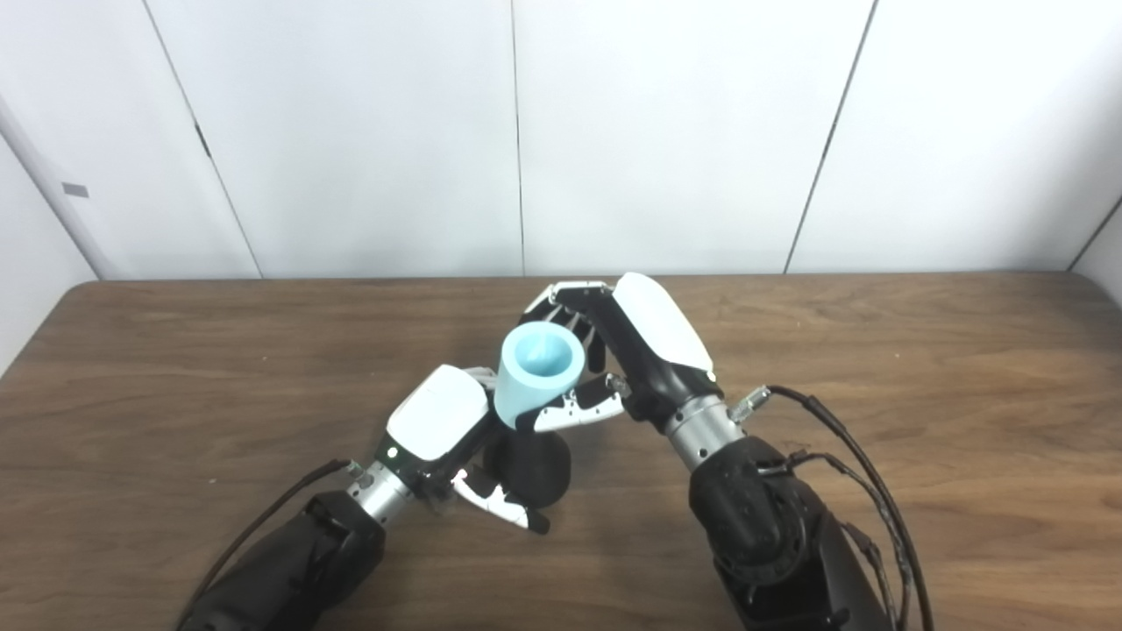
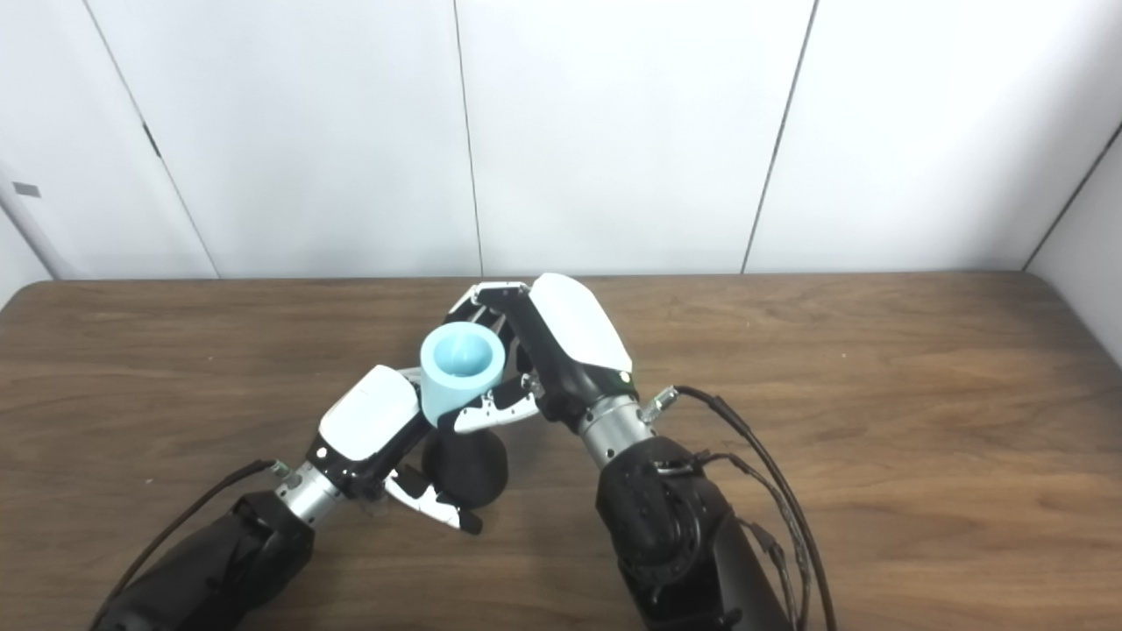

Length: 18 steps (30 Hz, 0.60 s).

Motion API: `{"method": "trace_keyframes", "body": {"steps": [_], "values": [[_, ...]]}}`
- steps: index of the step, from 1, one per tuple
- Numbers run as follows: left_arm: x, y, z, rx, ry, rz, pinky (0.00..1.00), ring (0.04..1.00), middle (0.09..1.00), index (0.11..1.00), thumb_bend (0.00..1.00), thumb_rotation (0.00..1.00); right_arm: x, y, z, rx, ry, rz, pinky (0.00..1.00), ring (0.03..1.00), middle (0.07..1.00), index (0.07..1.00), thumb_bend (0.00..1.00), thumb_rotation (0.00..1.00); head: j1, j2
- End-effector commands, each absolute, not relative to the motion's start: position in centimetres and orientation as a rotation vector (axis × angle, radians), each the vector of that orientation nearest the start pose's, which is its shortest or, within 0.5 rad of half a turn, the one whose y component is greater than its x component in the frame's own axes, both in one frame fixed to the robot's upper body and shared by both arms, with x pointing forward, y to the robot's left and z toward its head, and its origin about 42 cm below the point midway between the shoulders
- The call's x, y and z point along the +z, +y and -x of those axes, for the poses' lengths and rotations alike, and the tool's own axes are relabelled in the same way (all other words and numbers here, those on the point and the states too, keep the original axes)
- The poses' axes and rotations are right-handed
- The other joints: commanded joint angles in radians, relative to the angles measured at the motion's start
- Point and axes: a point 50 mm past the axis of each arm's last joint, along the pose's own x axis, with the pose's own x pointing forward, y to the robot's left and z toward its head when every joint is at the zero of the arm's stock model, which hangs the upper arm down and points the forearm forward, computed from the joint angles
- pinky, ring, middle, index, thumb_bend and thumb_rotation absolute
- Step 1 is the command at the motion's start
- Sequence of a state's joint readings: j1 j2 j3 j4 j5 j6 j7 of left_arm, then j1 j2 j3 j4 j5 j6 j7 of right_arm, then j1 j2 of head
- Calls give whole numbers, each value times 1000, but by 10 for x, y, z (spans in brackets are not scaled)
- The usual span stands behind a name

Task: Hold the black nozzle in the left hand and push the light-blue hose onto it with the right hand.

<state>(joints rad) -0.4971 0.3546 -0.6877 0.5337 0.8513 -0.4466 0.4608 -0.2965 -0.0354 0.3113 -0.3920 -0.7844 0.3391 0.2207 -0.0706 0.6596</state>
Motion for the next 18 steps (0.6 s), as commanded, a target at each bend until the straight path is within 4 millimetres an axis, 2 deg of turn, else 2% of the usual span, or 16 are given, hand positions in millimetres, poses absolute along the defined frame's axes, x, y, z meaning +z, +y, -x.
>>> {"method": "trace_keyframes", "body": {"steps": [1, 18], "values": [[-14, 111, -270, -767, -415, -968, 618, 463, 456, 511, 503, 0, 274, -123, -320, 143, -451, 788, 226, 355, 463, 550, 508, 0, -2, 1], [-14, 101, -272, -780, -411, -967, 623, 468, 459, 503, 504, 0, 274, -104, -312, 232, -487, 904, 225, 352, 456, 545, 509, 0, -4, -4]]}}
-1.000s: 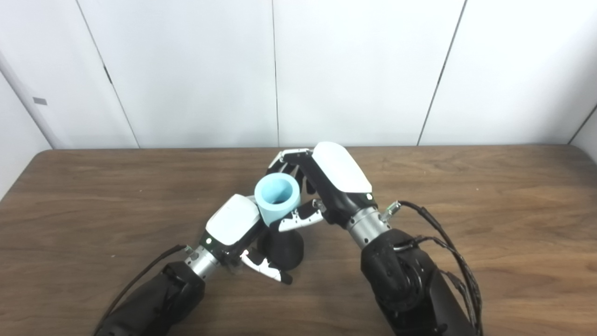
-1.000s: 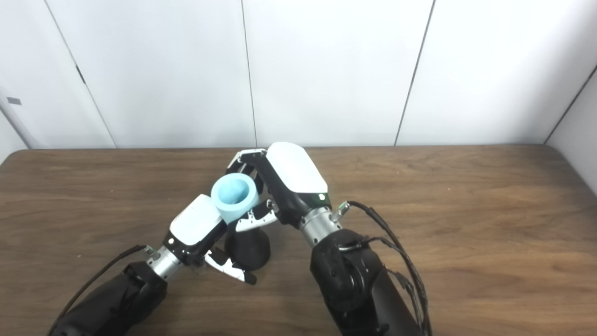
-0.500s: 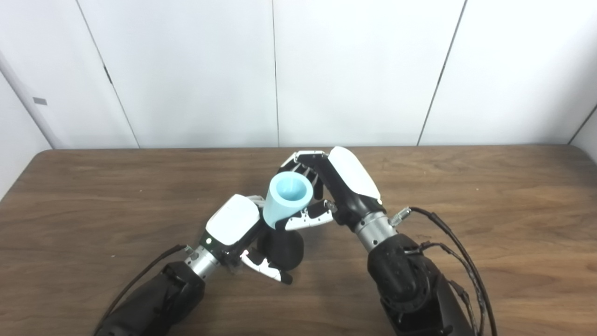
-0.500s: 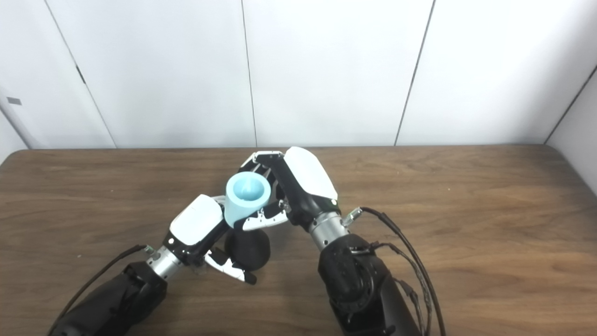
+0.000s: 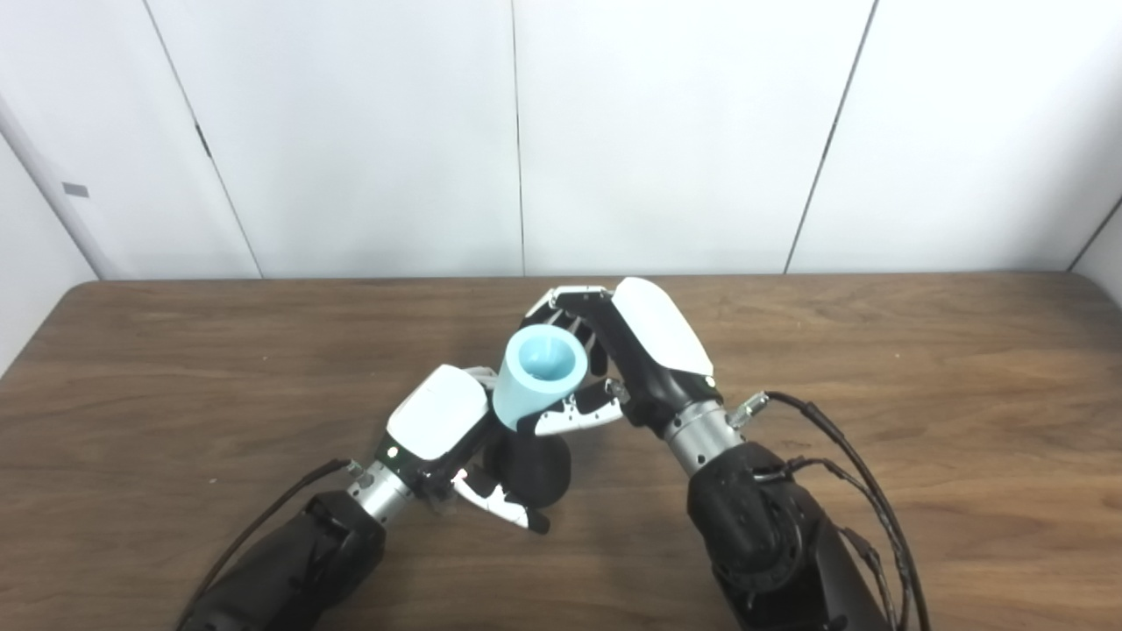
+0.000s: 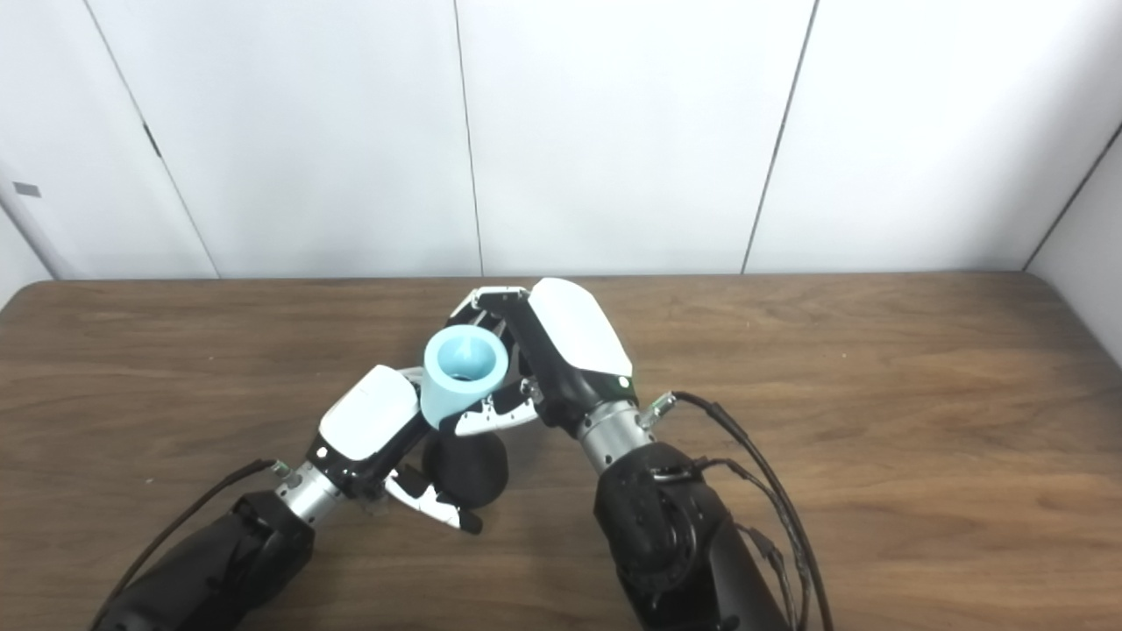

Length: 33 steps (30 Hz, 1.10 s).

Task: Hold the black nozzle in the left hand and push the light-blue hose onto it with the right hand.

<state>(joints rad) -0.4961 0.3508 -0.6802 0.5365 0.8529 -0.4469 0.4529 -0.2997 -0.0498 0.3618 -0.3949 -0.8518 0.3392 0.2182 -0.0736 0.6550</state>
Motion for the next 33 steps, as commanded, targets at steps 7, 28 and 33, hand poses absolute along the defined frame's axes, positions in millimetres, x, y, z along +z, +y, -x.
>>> {"method": "trace_keyframes", "body": {"steps": [7, 28, 33], "values": [[-14, 102, -271, -783, -413, -969, 618, 466, 458, 507, 504, 0, 278, -100, -315, 247, -457, 908, 214, 350, 455, 541, 509, 0, 0, 5], [-13, 103, -269, -797, -428, -985, 630, 464, 458, 511, 503, 0, 293, -110, -326, 339, -319, 941, 182, 343, 437, 530, 510, 0, -3, 9], [-13, 102, -271, -797, -429, -987, 623, 459, 458, 515, 503, 0, 305, -110, -326, 382, -312, 1012, 211, 349, 441, 534, 510, 0, -5, 7]]}}
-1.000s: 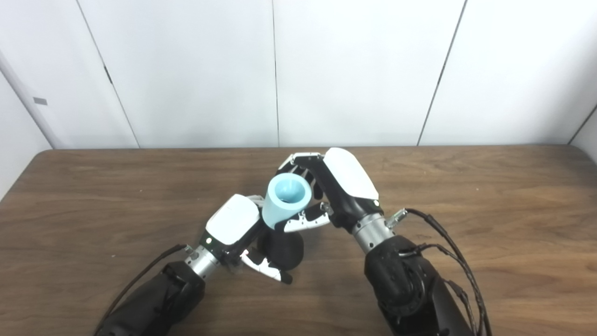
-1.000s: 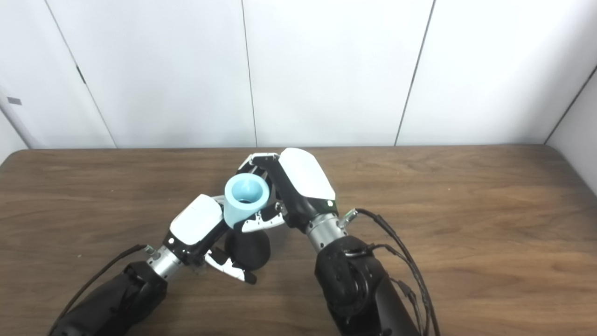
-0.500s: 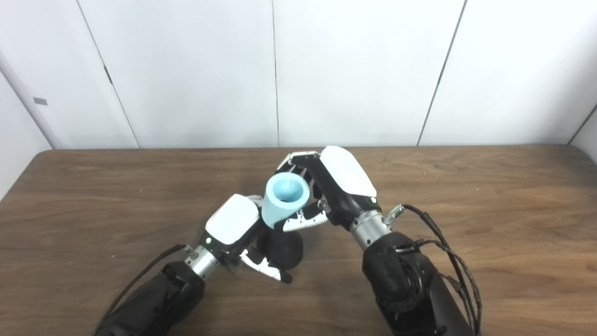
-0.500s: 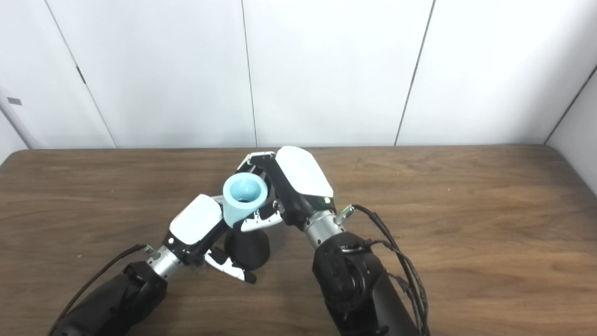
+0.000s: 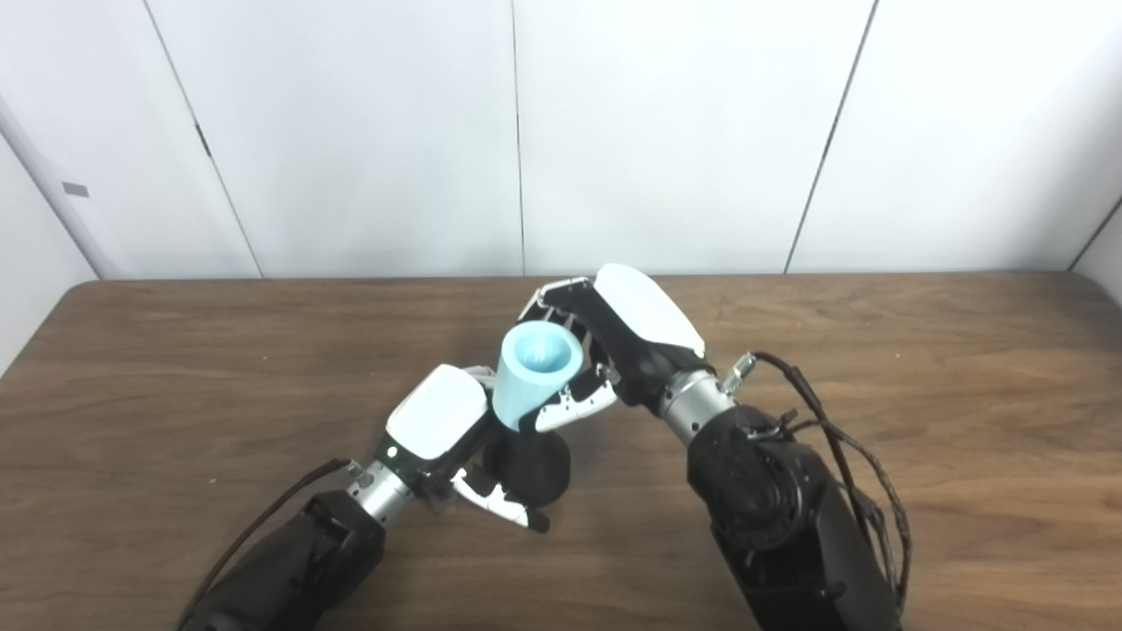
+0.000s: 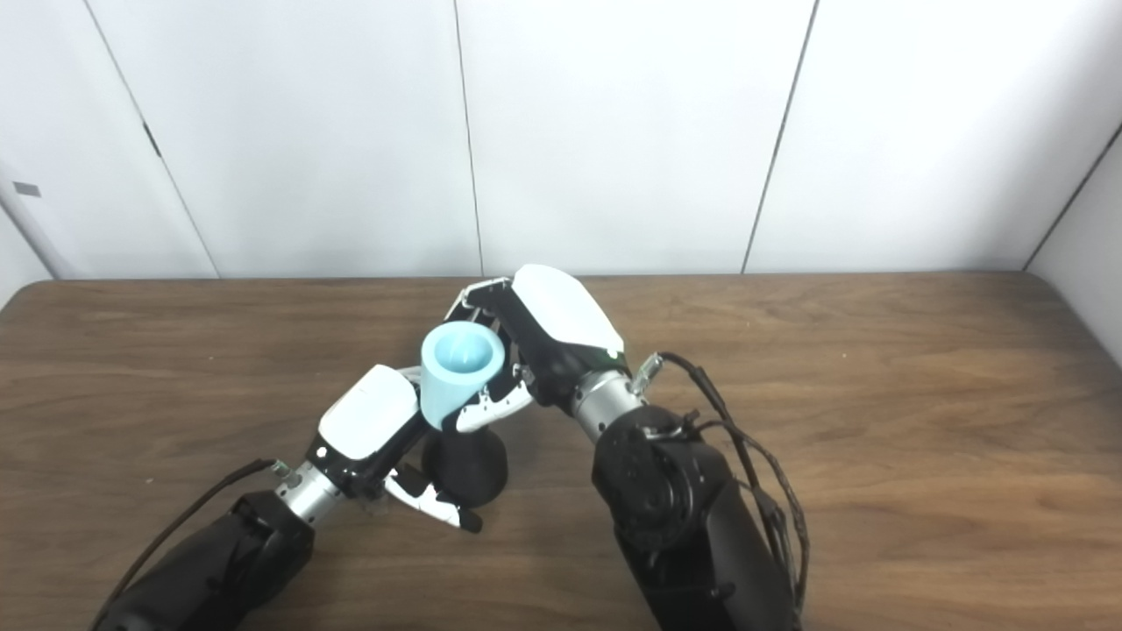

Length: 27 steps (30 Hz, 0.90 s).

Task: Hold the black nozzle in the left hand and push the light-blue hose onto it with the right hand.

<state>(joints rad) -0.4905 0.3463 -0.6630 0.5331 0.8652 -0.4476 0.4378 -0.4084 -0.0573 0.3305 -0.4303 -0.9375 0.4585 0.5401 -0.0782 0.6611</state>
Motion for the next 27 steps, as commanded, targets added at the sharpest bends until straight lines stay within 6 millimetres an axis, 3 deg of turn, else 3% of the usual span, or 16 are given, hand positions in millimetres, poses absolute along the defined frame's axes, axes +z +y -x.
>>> {"method": "trace_keyframes", "body": {"steps": [1, 14, 27], "values": [[-13, 102, -271, -796, -430, -988, 622, 459, 458, 516, 503, 0, 307, -110, -326, 387, -311, 1028, 214, 350, 441, 534, 510, 0, -2, 0], [-14, 97, -271, -799, -430, -993, 623, 455, 459, 516, 503, 0, 322, -106, -321, 413, -296, 1149, 181, 354, 428, 521, 512, 0, 0, -2], [-16, 96, -271, -804, -419, -992, 623, 461, 462, 510, 504, 0, 309, -92, -307, 336, -447, 1342, 125, 367, 429, 511, 515, 0, 5, -16]]}}
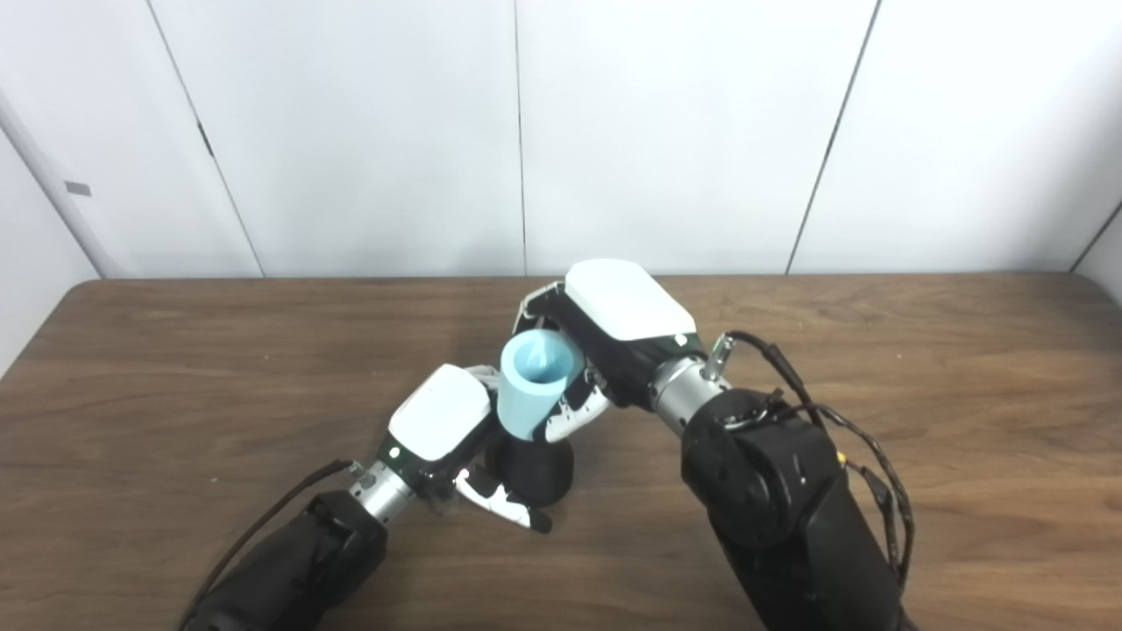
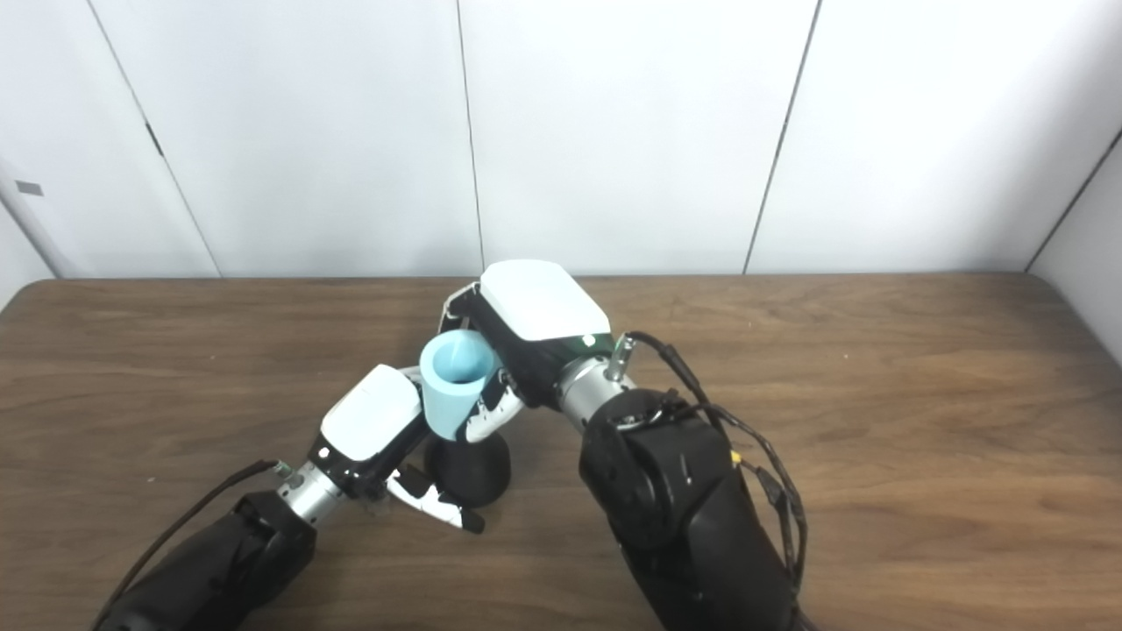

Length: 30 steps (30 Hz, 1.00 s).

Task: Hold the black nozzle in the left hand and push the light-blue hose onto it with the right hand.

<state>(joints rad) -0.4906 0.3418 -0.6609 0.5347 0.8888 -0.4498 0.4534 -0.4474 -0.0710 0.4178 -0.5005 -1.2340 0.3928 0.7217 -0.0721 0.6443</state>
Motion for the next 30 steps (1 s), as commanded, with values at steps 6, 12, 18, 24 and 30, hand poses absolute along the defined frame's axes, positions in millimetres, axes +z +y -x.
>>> {"method": "trace_keyframes", "body": {"steps": [6, 12, 18, 24, 30], "values": [[-15, 94, -270, -800, -422, -987, 625, 459, 459, 513, 503, 0, 305, -91, -305, 319, -475, 1370, 118, 389, 460, 495, 518, 0, 6, 6], [-14, 94, -269, -805, -420, -989, 630, 460, 463, 508, 504, 0, 299, -93, -306, 292, -465, 1352, 103, 185, 470, 477, 531, 0, 11, 7], [-13, 94, -268, -804, -423, -984, 627, 460, 462, 510, 504, 0, 294, -95, -309, 288, -450, 1352, 98, 165, 380, 481, 523, 0, 19, 9], [-12, 93, -265, -801, -426, -983, 622, 459, 458, 514, 503, 0, 292, -96, -310, 282, -440, 1348, 105, 173, 377, 484, 522, 0, 25, 17], [-12, 91, -264, -804, -426, -989, 623, 461, 459, 511, 503, 0, 283, -98, -314, 280, -423, 1364, 139, 214, 382, 490, 523, 0, 47, 21]]}}
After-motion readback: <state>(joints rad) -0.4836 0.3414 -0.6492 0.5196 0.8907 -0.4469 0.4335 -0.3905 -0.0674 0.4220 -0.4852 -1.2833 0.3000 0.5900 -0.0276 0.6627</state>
